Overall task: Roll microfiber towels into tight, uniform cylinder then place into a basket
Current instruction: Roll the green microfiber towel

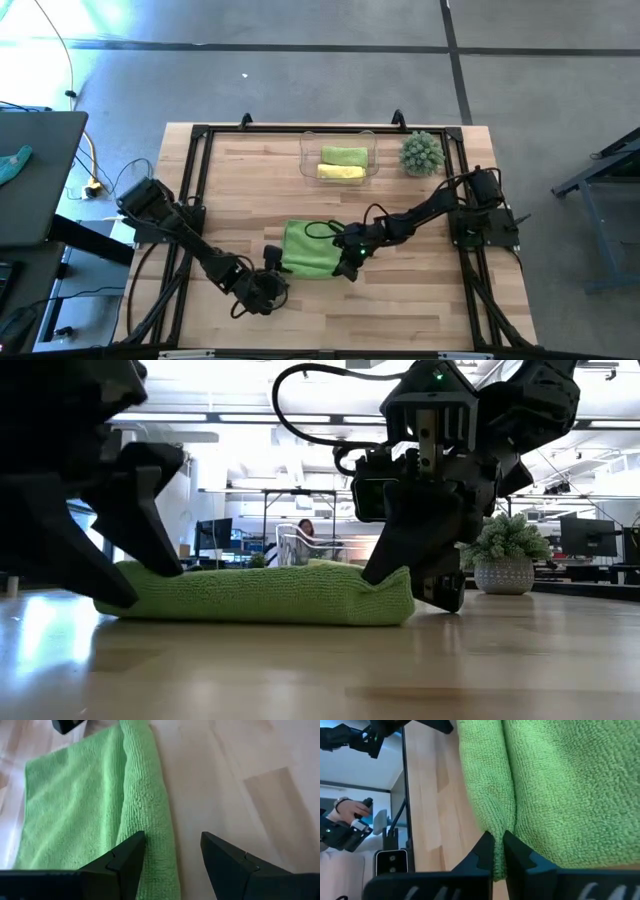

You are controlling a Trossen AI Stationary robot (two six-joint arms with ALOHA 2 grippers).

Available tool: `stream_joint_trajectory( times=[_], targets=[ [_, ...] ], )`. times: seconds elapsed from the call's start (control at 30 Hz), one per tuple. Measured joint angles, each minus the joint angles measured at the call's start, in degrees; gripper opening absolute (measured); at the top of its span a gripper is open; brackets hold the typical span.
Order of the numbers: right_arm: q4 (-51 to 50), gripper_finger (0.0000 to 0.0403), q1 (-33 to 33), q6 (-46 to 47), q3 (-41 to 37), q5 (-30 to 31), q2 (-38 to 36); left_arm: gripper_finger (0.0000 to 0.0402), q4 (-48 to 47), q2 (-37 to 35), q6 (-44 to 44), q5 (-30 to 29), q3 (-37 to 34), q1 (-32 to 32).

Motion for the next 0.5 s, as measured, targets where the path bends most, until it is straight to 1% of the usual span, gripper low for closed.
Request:
stream_joint_trajectory(
  times=[0.17,0.3,0.37,0.5],
  targets=[
    [0.11,0.0003,0.00,-0.20,0.00,0.30,0.00,0.0186,-0.60,1.45,-2.78,0.95,0.04,1.12],
    [0.69,0.0009,-0.07,-4.56,-0.10,1.12,0.02,0.0184,-2.58,1.29,-8.09,4.78,0.19,2.70],
    [0.55,0.0030,0.24,-9.09,-0.27,2.18,-0.26,0.0179,-3.33,1.16,-11.17,7.10,0.26,3.50],
    [-1.46,0.0096,-0.37,-13.48,-0.57,1.61,-3.12,0.0159,-4.48,1.11,-14.93,11.90,0.28,4.82]
  ],
)
